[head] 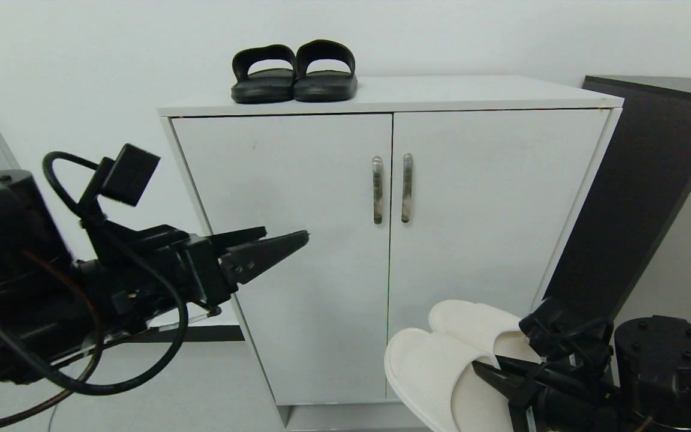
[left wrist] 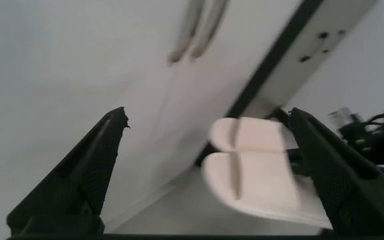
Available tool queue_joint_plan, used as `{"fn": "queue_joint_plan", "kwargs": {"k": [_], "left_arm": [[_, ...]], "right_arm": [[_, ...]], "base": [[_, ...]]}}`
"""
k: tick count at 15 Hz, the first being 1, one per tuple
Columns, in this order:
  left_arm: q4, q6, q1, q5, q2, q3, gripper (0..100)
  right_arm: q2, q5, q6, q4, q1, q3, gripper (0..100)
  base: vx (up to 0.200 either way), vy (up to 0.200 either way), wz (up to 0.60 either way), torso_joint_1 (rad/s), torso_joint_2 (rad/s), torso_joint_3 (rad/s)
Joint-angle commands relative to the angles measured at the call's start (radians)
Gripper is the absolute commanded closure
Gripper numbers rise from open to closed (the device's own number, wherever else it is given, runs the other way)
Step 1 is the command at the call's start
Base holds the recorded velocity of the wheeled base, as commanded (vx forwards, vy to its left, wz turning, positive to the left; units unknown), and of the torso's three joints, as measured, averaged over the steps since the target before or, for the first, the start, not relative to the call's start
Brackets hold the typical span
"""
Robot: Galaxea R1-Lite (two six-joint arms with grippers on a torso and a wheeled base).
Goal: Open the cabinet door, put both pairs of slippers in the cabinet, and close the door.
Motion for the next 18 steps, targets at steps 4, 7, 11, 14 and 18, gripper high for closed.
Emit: {"fn": "queue_joint_plan", "kwargs": {"k": [4, 7, 11, 14, 18], "left_arm": [[0.02, -0.062, -0.082, -0.084, 0.15, -0.236, 0], [0.253, -0.062, -0.095, -0.199, 0.157, -0.403, 0], [0.274, -0.073, -0.136, -0.28, 0.262, -0.511, 0], [0.251, -0.074, -0.205, -0.218, 0.34, -0.543, 0], [0.251, -0.074, -0.22, -0.136, 0.386, -0.623, 0]], "right_arm": [[0.005, 0.001, 0.002, 0.001, 0.002, 0.001, 100], [0.005, 0.001, 0.008, 0.0, 0.002, 0.003, 100], [0.024, 0.002, 0.011, 0.0, 0.002, 0.003, 100], [0.018, 0.002, 0.014, -0.003, 0.0, 0.004, 100], [0.021, 0.002, 0.012, -0.003, 0.0, 0.007, 100]], "base": [[0.0, 0.0, 0.0, 0.0, 0.0, 0.0], [0.0, 0.0, 0.0, 0.0, 0.0, 0.0], [0.0, 0.0, 0.0, 0.0, 0.0, 0.0], [0.0, 0.0, 0.0, 0.0, 0.0, 0.0], [0.0, 0.0, 0.0, 0.0, 0.0, 0.0]]}}
